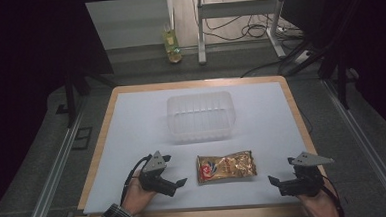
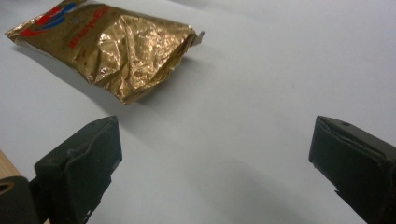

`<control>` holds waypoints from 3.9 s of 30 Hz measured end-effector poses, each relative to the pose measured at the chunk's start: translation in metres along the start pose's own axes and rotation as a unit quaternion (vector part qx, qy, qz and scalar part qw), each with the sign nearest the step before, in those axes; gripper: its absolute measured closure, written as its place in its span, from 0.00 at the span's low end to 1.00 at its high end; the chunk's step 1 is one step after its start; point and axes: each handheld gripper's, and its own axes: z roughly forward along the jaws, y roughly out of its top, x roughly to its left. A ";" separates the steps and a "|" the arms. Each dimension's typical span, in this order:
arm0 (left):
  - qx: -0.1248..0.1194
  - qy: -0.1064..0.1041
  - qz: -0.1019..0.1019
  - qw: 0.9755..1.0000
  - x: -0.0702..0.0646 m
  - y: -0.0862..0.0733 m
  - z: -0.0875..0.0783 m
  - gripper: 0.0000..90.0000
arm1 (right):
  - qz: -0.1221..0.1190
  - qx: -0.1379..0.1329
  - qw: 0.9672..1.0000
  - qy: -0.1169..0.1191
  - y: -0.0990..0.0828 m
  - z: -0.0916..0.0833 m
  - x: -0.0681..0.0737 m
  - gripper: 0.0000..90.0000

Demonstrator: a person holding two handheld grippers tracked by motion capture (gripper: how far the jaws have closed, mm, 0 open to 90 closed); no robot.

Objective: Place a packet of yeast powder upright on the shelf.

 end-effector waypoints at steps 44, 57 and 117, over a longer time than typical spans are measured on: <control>0.024 -0.037 0.032 0.999 -0.017 0.021 0.017 0.53 | 0.005 0.030 1.000 -0.001 -0.002 0.004 0.001 0.01; 0.003 -0.049 0.014 0.999 -0.011 0.031 0.025 0.91 | 0.017 0.043 0.999 0.009 -0.001 0.005 0.002 0.01; 0.085 -0.037 0.066 0.993 -0.024 0.030 0.061 1.00 | 0.037 0.045 0.997 0.046 0.009 0.009 0.007 0.02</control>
